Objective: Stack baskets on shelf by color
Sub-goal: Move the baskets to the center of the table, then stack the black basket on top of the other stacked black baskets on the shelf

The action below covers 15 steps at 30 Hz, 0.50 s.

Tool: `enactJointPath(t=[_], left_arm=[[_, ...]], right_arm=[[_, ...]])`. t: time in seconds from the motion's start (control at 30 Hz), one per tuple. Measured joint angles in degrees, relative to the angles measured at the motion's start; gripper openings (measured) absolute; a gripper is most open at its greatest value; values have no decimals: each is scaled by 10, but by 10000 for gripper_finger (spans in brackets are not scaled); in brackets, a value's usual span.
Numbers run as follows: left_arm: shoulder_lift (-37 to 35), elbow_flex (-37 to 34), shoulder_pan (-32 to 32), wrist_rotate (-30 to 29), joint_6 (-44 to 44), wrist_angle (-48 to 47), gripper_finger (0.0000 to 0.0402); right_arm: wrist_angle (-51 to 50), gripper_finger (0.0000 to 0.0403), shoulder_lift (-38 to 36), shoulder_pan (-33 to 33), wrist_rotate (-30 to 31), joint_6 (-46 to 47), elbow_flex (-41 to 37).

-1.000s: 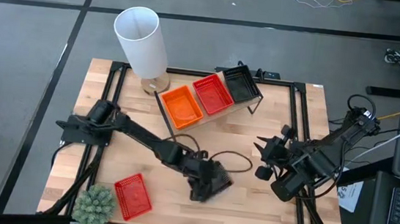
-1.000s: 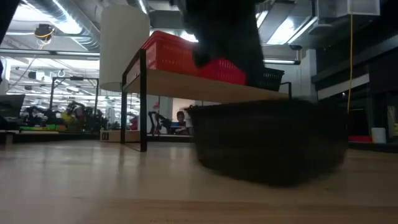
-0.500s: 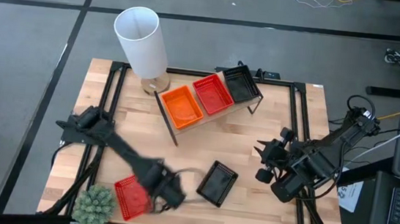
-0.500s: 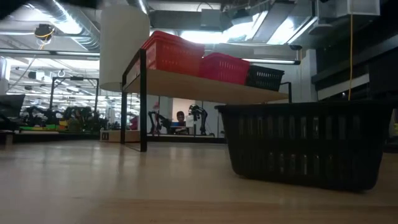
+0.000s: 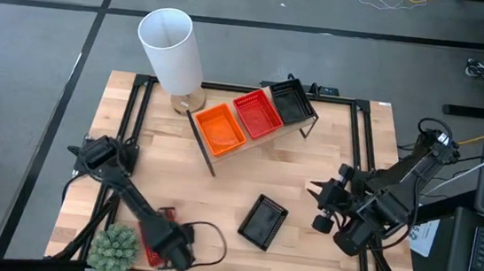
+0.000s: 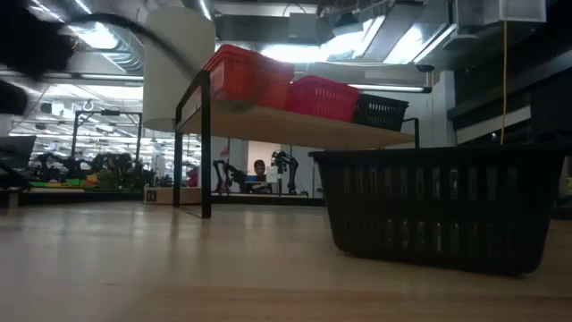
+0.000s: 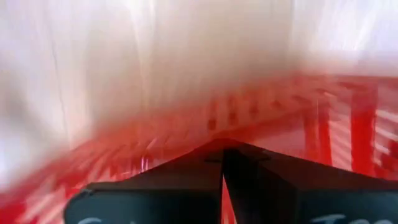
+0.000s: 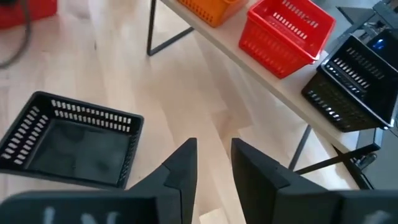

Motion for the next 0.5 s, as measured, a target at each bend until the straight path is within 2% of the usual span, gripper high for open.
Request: enactJointPath(t=[0.1,0.2,0.37,0.5], left_arm=[[-1,-6,43,-82,57,79,0],[-1,10,96,-135,158,113,0],[0,19,186,-163,321,222,0],[0,19,253,-199,373,360,0]], right_arm=[[5,99,0,4,0,1,0],[17,99,0,4,0,2,0],[39,99,0,4,0,1,0],[46,99,0,4,0,2,0]])
